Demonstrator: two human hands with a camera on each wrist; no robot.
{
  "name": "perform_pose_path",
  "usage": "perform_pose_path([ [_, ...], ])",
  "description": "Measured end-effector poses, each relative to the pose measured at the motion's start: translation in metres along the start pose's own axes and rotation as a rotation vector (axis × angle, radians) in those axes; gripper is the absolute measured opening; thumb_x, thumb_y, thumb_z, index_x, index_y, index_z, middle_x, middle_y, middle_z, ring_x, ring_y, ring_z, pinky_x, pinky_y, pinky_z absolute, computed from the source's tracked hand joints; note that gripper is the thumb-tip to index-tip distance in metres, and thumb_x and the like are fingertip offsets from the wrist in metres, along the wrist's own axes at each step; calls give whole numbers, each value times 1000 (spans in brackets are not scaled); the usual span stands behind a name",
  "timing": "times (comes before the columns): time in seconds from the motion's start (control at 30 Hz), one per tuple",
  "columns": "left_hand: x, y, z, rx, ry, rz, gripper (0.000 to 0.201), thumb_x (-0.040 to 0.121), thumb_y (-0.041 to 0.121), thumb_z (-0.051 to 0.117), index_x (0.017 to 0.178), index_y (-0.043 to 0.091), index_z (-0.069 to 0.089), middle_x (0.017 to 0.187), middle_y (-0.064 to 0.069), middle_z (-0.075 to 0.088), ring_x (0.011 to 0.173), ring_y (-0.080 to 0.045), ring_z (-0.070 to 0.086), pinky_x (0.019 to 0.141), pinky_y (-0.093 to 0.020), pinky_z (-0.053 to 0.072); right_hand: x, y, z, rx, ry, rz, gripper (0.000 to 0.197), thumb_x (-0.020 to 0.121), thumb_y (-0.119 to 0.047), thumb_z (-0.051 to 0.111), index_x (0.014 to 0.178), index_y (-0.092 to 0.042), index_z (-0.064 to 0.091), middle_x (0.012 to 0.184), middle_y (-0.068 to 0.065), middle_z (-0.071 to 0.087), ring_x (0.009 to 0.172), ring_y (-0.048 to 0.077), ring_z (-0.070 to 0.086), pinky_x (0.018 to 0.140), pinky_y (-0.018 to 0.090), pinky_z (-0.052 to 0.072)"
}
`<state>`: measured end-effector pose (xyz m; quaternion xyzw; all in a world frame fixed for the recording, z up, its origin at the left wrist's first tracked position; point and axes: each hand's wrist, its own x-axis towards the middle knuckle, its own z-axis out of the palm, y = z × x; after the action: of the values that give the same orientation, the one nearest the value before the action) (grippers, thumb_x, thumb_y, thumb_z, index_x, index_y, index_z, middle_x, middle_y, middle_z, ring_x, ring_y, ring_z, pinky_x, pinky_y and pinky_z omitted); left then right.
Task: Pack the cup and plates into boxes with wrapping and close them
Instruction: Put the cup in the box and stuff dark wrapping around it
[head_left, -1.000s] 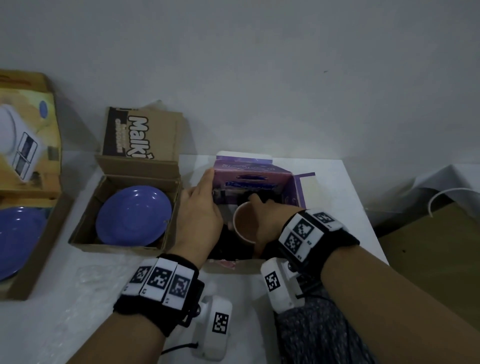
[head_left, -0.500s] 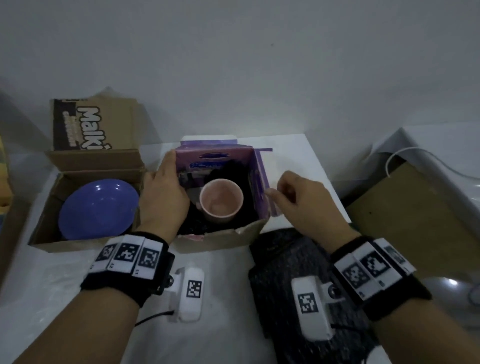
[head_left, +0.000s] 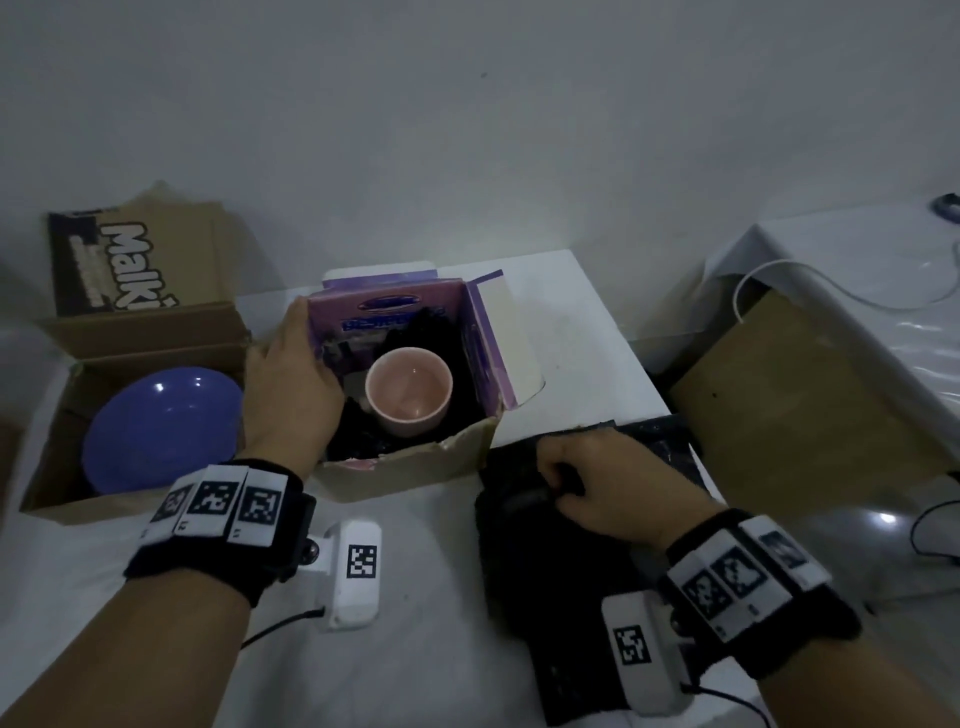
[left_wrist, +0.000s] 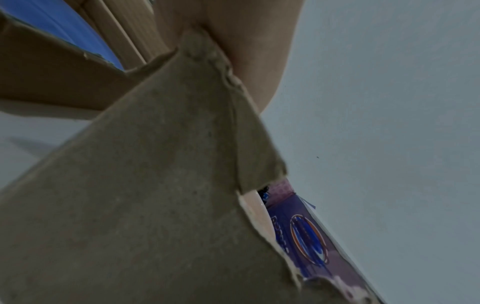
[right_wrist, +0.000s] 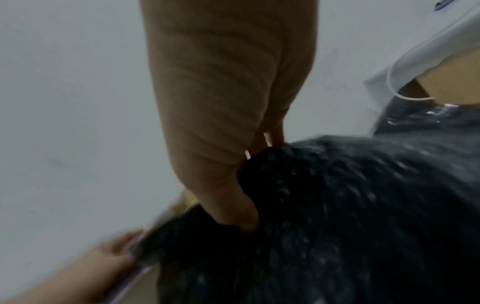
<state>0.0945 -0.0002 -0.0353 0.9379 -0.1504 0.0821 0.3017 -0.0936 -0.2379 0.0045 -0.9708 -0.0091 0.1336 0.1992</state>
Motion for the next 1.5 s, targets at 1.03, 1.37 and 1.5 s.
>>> perform_pose_path([
  [1.03, -1, -7, 0, -574, 80, -134, 38, 100, 23, 35, 134, 24, 51, 124, 4, 59, 108, -2, 51, 90, -11, 37, 108, -95, -81, -34, 807, -35, 33, 80, -3, 52, 108, -20, 60, 113, 10, 51, 66, 33, 52, 56, 31, 41],
  [1.37, 1, -8, 4, -747, 51, -239, 41, 100, 32, 28, 133, 29, 51, 125, 15, 53, 117, 1, 47, 97, -14, 31, 151, -137, 6, -273, 285, -88, 50, 97, -11, 40, 143, -6, 23, 143, 17, 29, 113, 29, 54, 77, 30, 49],
  [1.5, 1, -11, 8, -767, 55, -243, 44, 94, 38, 27, 132, 33, 50, 123, 21, 51, 115, 5, 46, 92, -8, 31, 164, -142, 0, 70, 266, 16, 29, 97, -18, 45, 123, -11, 36, 106, 13, 63, 90, 30, 64, 63, 33, 43],
])
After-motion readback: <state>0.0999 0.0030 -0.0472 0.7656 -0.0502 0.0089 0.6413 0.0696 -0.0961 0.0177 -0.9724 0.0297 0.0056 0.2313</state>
